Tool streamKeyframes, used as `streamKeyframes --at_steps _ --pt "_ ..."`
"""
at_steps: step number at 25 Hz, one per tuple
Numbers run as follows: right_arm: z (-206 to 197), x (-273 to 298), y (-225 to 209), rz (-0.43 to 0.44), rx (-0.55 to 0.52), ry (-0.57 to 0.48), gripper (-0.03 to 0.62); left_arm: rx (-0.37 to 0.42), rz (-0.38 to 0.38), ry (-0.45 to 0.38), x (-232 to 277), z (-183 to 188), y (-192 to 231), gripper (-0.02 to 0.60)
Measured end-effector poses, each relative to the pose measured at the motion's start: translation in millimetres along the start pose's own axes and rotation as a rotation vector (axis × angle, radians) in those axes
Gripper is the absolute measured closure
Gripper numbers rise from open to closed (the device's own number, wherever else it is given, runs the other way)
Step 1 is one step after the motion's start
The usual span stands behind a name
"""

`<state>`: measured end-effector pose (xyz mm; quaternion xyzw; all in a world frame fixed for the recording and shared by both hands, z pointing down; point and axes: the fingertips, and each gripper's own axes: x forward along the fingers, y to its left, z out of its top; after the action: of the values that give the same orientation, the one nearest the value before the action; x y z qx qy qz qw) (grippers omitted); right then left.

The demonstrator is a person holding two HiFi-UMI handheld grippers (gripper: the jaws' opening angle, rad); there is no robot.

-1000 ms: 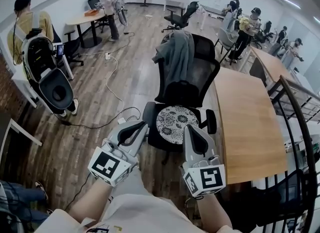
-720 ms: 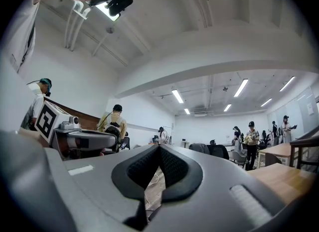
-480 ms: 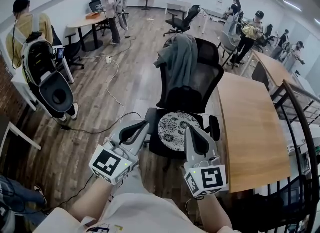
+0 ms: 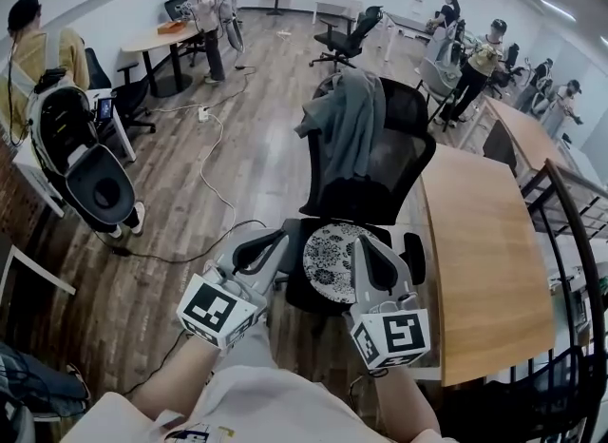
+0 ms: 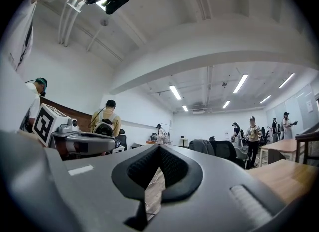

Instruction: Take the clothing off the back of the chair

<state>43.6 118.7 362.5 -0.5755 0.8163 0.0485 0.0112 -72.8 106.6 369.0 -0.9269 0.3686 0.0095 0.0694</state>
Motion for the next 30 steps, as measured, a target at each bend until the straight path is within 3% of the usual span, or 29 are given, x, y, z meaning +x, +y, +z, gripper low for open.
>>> streamKeyframes --at_steps 11,23,30 --pt "-23.9 138.7 -26.9 -0.026 0.020 0.057 0.594 -0.029 -0.022 0.026 84.2 -24.7 118.3 0.581" --pt "-8.1 284.8 -76.3 -0.143 0.001 0.059 0.594 -0.029 -0.149 0.014 197.4 -25.2 245.9 0.581" --pt "-4.2 339.9 -112.4 -0.231 -0.011 0.056 0.594 -0.031 -0.226 -0.009 256.0 -24.9 290.8 0.581"
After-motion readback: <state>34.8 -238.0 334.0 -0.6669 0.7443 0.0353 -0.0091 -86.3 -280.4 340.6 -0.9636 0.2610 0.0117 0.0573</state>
